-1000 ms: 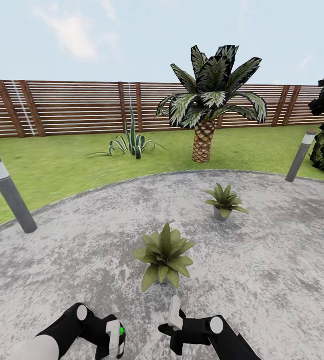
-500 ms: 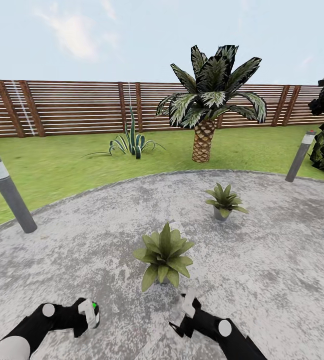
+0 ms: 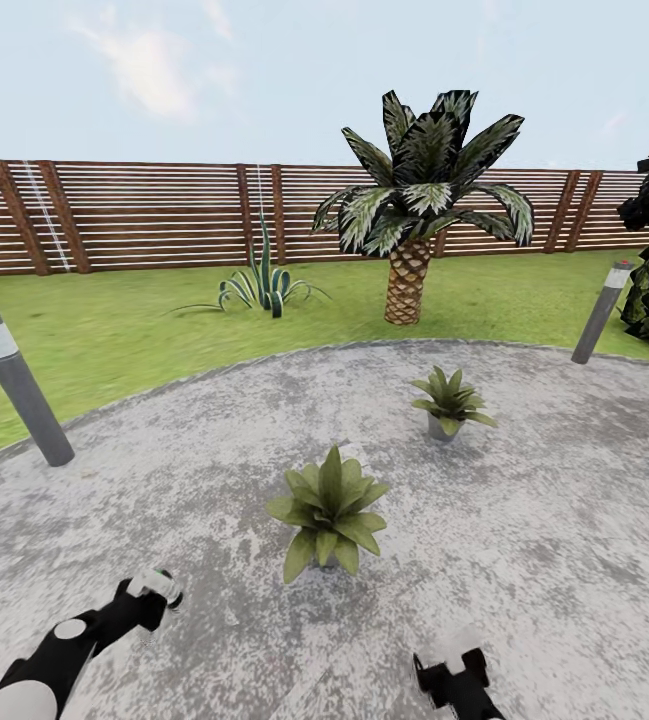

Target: Pick up the pesticide atomizer in the garden and spray insectifuge to fully cover both potted plants in the garden.

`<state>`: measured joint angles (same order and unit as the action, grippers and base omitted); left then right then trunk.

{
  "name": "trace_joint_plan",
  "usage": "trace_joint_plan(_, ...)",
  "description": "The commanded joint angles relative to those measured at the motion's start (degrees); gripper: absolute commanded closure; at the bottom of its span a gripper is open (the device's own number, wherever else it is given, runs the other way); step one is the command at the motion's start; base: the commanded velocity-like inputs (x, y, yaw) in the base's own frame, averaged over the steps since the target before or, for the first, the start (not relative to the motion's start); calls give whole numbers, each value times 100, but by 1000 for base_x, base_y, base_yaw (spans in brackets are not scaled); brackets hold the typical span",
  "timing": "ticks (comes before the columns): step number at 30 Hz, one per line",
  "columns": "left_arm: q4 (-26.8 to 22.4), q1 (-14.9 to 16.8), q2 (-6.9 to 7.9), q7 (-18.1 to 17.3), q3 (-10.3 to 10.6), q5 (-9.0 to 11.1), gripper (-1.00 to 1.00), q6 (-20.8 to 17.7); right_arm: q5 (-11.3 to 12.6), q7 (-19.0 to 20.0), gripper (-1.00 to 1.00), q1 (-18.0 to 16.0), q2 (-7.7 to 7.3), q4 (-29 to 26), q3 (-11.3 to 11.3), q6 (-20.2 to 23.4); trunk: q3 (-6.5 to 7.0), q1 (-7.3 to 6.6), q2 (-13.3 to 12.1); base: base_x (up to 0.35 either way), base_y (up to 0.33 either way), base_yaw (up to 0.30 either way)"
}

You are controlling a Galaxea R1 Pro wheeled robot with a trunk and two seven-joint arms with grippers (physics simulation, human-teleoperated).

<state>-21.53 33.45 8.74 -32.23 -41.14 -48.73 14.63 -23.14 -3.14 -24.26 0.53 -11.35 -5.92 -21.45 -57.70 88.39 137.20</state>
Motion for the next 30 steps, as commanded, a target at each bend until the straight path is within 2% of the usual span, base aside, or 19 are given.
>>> trace_joint_plan(1, -1, 5, -13, 151, -50, 83, 100, -39, 217, -31, -100, -1, -48, 23, -114, -42, -5, -1, 2, 0, 0, 0)
trace_joint_plan(4, 4, 6, -60, 697, -44, 424, 100, -250, 1117, -46, -100, 7, -292, 63, -243, -64, -5, -1, 2, 0, 0, 0)
trace_joint_plan(5, 5, 7, -79, 743, -40, 446, 100, -283, 1212, -46, -100, 7, -332, 73, -250, -63, -5, -1, 2, 0, 0, 0)
trace_joint_plan(7, 1, 23, -227, 868, 4, 468, 100, -631, 1492, -46, -100, 9, -504, 159, -269, -62, -5, -1, 2, 0, 0, 0)
trace_joint_plan(9, -6, 40, -382, 898, 34, 463, 100, -1271, 1588, -46, -100, 9, -585, 269, -275, -61, -5, -1, 2, 0, 0, 0)
trace_joint_plan(11, -8, 53, -455, 897, 65, 462, 100, -1699, 1617, -46, -100, 9, -608, 308, -278, -61, -5, -1, 2, 0, 0, 0)
trace_joint_plan(15, -16, 63, -558, 898, 259, 455, 100, -2032, 1634, -45, -100, 9, -613, 318, -285, -64, -5, -1, 2, 0, 0, 0)
trace_joint_plan(16, -17, 64, -575, 896, 390, 454, 100, -2074, 1636, -43, -100, 9, -610, 325, -284, -64, -5, -1, 2, 0, 0, 0)
trace_joint_plan(17, -41, 67, -607, 894, 841, 461, 100, -2412, 1637, -33, -100, 9, -621, 341, -285, -62, -5, -1, 2, 0, 0, 0)
trace_joint_plan(18, -56, 67, -617, 890, 972, 465, 100, -2584, 1637, -38, -100, 9, -625, 345, -286, -66, -5, -1, 2, 0, 0, 0)
trace_joint_plan(20, -65, 66, -634, 887, 1062, 469, 100, -2711, 1638, -43, -100, 9, -630, 358, -287, -68, -5, -1, 2, 0, 0, 0)
trace_joint_plan(21, -72, 78, -681, 765, 1147, 468, 100, -2819, 1638, -60, -100, 9, -640, 368, -289, -76, -5, -1, 2, 0, 0, 0)
trace_joint_plan(23, -78, 89, -693, 506, 1160, 462, 100, -3032, 1638, -217, -100, 9, -638, 371, -293, -78, -5, -1, 2, 0, 0, 0)
trace_joint_plan(25, -124, 105, -706, 170, 1188, 451, 100, -3399, 1644, -688, -100, 12, -625, 376, -295, -73, -5, -1, 2, 0, 0, 0)
trace_joint_plan(26, -391, 179, -733, -54, 1492, 452, 100, -3848, 1646, -1057, -100, 15, -576, 414, -290, -64, -5, -1, 2, 0, 0, 0)
trace_joint_plan(27, -487, 194, -747, -79, 1683, 456, 100, -4091, 1649, -1091, -100, 15, -565, 488, -289, -63, -5, -1, 2, 0, 0, 0)
trace_joint_plan(28, -669, 214, -830, -106, 2071, 463, 100, -4550, 1654, -1117, -100, 17, -527, 627, -287, -61, -5, -1, 2, 0, 0, 0)
trace_joint_plan(29, -736, 227, -886, -119, 2231, 470, 100, -4708, 1655, -1123, -100, 16, -481, 669, -287, -61, -5, -1, 2, 0, 0, 0)
trace_joint_plan(30, -781, 241, -946, -125, 2283, 480, 100, -4786, 1655, -1126, -100, 16, -462, 684, -287, -61, -5, -1, 2, 0, 0, 0)
